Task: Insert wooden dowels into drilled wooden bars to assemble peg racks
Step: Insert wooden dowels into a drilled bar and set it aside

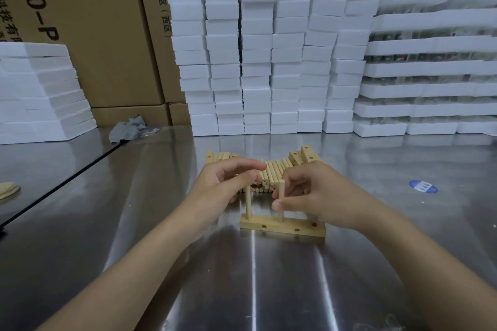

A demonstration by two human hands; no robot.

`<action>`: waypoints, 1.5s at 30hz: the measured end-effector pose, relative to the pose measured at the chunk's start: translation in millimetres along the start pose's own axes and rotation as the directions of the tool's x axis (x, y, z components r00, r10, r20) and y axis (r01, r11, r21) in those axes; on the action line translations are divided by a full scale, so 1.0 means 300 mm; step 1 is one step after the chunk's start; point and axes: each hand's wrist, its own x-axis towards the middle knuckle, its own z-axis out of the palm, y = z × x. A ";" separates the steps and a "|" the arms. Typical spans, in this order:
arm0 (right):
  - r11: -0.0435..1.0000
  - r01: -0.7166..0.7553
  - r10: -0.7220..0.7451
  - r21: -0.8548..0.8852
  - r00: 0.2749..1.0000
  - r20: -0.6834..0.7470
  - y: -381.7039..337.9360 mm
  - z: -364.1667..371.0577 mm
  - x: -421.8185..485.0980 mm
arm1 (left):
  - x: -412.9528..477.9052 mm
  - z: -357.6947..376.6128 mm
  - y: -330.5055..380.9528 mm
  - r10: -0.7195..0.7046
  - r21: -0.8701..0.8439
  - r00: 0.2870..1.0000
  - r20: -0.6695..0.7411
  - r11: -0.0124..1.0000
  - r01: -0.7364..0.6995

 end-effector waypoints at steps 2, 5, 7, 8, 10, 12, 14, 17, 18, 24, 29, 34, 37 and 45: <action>1.000 -0.007 0.007 -0.008 1.000 -0.029 0.003 0.010 0.002 | 0.002 0.000 -0.005 0.001 0.002 1.000 0.007 1.000 -0.001; 0.988 -0.018 -0.002 -0.156 0.992 -0.128 0.010 0.034 0.007 | 0.002 0.001 -0.004 0.002 0.009 1.000 0.008 1.000 -0.002; 0.970 -0.024 -0.023 -0.244 0.982 -0.188 0.009 0.055 0.014 | 0.003 0.000 -0.002 0.000 0.004 1.000 -0.004 1.000 0.000; 0.963 -0.028 -0.029 -0.267 0.978 -0.207 0.008 0.061 0.016 | 0.004 -0.001 -0.002 0.000 -0.004 1.000 -0.010 1.000 0.000; 0.959 -0.035 -0.028 -0.281 0.975 -0.220 0.008 0.064 0.015 | 0.005 0.000 -0.003 -0.005 -0.002 1.000 -0.026 1.000 0.005; 0.962 -0.043 -0.005 -0.268 0.984 -0.176 0.006 0.054 0.008 | 0.005 0.000 -0.004 -0.014 0.023 0.999 -0.043 1.000 0.015; 0.976 -0.039 0.018 -0.213 0.995 -0.102 0.003 0.042 0.000 | 0.004 -0.002 -0.006 -0.011 0.036 0.999 -0.044 0.999 0.013; 0.974 -0.040 0.015 -0.222 0.994 -0.111 0.002 0.046 0.002 | 0.003 -0.004 -0.008 0.008 0.042 1.000 -0.019 0.999 -0.007; 0.968 -0.057 0.026 -0.245 0.991 -0.130 0.001 0.052 0.004 | 0.004 -0.004 -0.008 0.011 0.040 1.000 -0.016 0.999 -0.011; 0.979 -0.098 0.072 -0.178 0.987 -0.146 -0.022 0.021 -0.015 | 0.007 -0.010 -0.014 0.012 0.023 1.000 -0.013 1.000 -0.012; 0.956 -0.164 0.002 -0.244 0.833 -0.553 0.014 -0.083 -0.015 | 0.006 -0.011 -0.006 0.033 0.005 0.999 -0.037 0.999 -0.033; 0.763 -0.262 -0.032 -0.591 0.898 -0.439 0.106 -0.062 -0.001 | 0.008 -0.009 -0.006 0.054 0.002 0.996 -0.069 0.999 -0.054; 0.687 -0.206 -0.045 -0.697 0.945 -0.325 0.118 -0.023 0.011 | 0.005 -0.012 -0.005 0.065 -0.010 0.995 -0.079 0.998 -0.066; 0.674 -0.186 -0.078 -0.715 0.944 -0.320 0.136 -0.018 0.035 | 0.014 -0.017 -0.013 0.063 -0.017 0.995 -0.073 0.998 -0.065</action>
